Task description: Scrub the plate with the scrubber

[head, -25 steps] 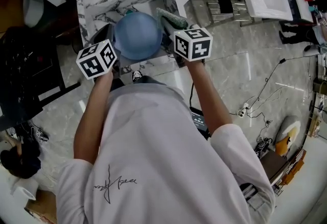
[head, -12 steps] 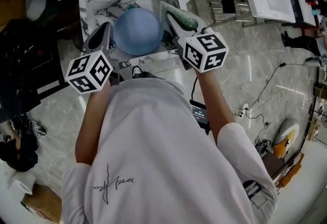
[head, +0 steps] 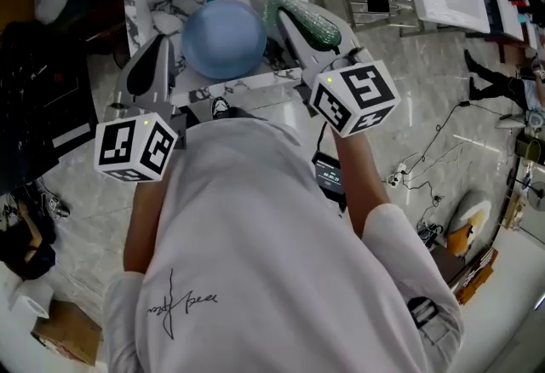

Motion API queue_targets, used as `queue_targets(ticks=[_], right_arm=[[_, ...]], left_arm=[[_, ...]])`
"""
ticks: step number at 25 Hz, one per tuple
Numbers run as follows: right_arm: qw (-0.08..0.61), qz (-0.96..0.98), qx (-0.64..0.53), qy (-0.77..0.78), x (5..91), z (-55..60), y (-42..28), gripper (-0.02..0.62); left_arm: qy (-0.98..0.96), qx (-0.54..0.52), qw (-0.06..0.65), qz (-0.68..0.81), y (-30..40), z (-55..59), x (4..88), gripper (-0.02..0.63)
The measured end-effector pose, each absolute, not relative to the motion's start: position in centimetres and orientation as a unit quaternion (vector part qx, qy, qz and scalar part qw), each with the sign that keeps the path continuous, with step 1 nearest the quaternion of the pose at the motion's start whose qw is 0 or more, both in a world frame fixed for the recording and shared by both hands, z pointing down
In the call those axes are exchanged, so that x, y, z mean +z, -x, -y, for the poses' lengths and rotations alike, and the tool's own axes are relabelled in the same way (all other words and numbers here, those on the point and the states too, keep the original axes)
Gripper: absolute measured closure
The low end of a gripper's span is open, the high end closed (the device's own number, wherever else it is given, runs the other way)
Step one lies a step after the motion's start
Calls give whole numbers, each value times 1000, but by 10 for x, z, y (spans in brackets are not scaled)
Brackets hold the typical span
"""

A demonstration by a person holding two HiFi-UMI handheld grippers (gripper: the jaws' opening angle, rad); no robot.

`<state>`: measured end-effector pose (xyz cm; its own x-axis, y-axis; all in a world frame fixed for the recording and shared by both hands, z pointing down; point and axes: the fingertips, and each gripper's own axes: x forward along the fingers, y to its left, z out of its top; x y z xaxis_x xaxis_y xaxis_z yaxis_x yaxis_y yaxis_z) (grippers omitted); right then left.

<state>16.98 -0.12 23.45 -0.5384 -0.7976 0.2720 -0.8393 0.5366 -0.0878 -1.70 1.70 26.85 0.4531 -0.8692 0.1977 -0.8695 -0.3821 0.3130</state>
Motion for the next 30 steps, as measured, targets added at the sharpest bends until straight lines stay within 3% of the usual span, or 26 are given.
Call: queue_targets(ticks=[10, 30], right_arm=[[83, 872, 102, -472, 226, -20, -168, 526], [81, 867, 109, -479, 229, -34, -162, 528]], left_arm=[[-832, 0, 149, 535, 19, -27, 252, 554], [-838, -4, 167, 520, 16, -32, 234, 554]])
